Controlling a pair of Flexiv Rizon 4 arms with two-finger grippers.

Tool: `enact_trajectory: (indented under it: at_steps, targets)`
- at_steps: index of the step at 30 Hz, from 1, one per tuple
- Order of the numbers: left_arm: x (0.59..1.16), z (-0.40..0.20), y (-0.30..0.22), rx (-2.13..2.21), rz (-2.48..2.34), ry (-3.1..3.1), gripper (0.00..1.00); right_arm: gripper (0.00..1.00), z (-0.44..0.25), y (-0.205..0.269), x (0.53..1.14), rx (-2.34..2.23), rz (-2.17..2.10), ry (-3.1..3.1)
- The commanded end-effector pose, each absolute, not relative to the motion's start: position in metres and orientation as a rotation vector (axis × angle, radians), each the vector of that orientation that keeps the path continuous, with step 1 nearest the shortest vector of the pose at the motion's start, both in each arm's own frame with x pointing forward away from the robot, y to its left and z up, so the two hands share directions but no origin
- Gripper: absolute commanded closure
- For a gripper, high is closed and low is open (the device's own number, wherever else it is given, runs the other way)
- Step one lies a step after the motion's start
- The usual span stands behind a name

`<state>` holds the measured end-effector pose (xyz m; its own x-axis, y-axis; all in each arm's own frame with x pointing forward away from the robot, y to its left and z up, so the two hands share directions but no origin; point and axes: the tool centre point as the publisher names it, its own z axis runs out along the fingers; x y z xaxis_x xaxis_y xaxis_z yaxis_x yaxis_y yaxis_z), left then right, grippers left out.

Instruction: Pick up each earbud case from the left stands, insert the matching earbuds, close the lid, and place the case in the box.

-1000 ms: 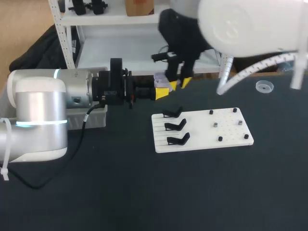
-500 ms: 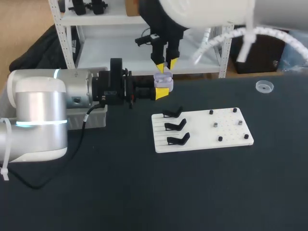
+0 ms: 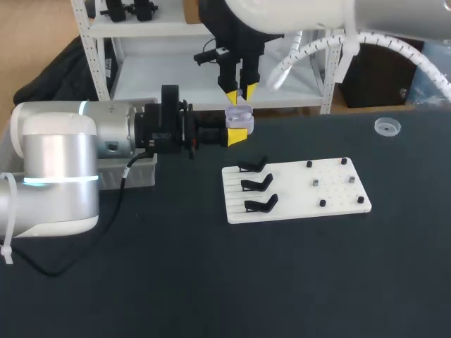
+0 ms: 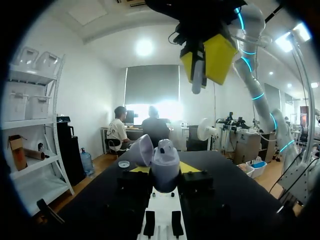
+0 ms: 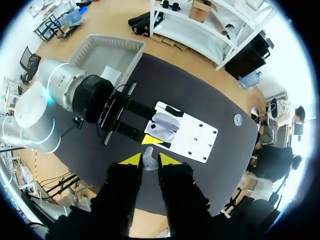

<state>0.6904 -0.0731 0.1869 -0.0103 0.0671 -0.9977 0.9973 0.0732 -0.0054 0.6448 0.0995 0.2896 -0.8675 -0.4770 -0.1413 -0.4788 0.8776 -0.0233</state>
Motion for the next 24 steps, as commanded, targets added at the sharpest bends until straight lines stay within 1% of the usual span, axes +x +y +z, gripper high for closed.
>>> enact_trajectory:
  at_steps: [1,9,16,24]
  targets:
    - [0.690,0.186,-0.073,1.198,-1.127,1.297,1.00,1.00,0.290,0.099,0.644,-0.742,0.019,2.903]
    - [0.690,0.186,-0.073,1.198,-1.127,1.297,1.00,1.00,0.289,0.100,0.643,-0.759,0.030,2.902]
    - [0.690,0.186,-0.073,1.198,-1.127,1.297,1.00,1.00,0.270,0.096,0.646,-0.787,-0.025,2.927]
    - [0.690,0.186,-0.073,1.198,-1.127,1.297,1.00,1.00,0.277,0.093,0.648,-0.733,-0.005,2.910]
